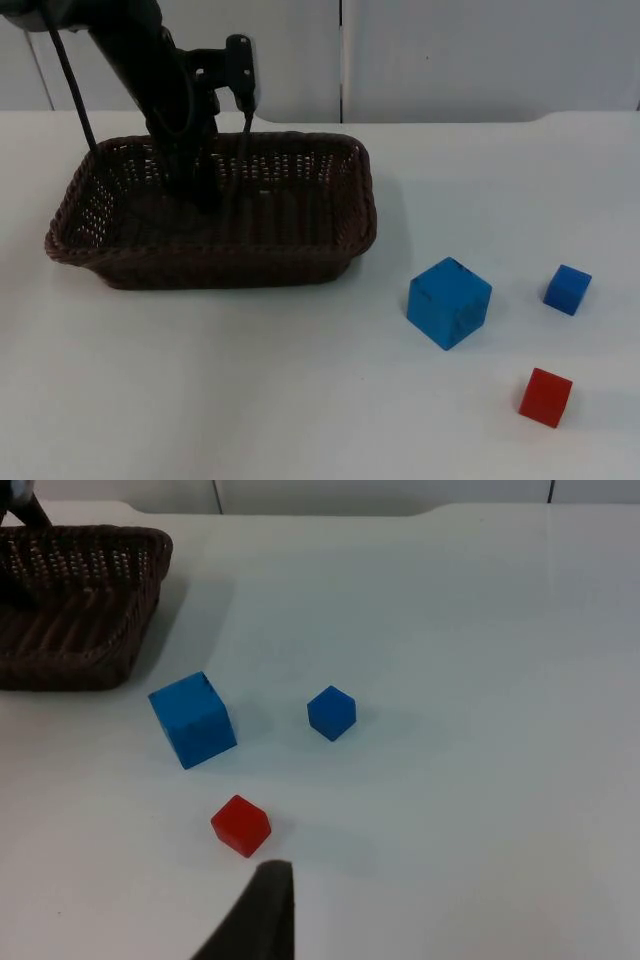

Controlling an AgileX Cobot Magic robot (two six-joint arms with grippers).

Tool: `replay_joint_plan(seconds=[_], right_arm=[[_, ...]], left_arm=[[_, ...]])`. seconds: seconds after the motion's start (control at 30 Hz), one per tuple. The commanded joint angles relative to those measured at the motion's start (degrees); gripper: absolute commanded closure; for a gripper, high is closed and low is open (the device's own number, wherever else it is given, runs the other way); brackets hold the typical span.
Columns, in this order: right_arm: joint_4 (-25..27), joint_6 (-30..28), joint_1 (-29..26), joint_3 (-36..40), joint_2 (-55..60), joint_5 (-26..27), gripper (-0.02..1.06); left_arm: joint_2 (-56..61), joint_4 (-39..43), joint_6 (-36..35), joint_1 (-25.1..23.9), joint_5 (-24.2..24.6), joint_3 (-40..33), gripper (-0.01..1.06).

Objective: Pick up the basket with the left hand and place the largest block into the basket with the right hand.

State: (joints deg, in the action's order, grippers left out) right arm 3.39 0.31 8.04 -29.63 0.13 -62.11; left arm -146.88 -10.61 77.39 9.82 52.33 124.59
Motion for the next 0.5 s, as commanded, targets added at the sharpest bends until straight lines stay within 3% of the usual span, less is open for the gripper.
replay_joint_plan(seconds=[0.0,0.17,0.23,0.3,0.43,0.47], right_arm=[[-0.09,0.26,-0.39,0.10,-0.13,0.45,-0.01],[-0.09,0.26,-0.39,0.10,-0.13,0.45,-0.01],[-0.09,0.26,-0.39,0.10,-0.13,0.45,-0.01],[-0.09,0.26,-0.39,0.10,-0.13,0.45,-0.01],[-0.09,0.26,-0.39,0.10,-0.13,0.45,-0.01],[-0.09,0.26,-0.39,0.10,-0.13,0.45,-0.01]], left_arm=[[0.05,-0.55,0.49,0.14,-0.30,0.28,0.09],[0.05,-0.55,0.60,0.14,-0.64,0.28,0.23],[0.05,-0.55,0.60,0.14,-0.64,0.28,0.37],[0.05,-0.55,0.60,0.14,-0.64,0.28,0.39],[0.05,-0.55,0.60,0.14,-0.64,0.28,0.64],[0.05,-0.55,0.60,0.14,-0.64,0.28,0.64]])
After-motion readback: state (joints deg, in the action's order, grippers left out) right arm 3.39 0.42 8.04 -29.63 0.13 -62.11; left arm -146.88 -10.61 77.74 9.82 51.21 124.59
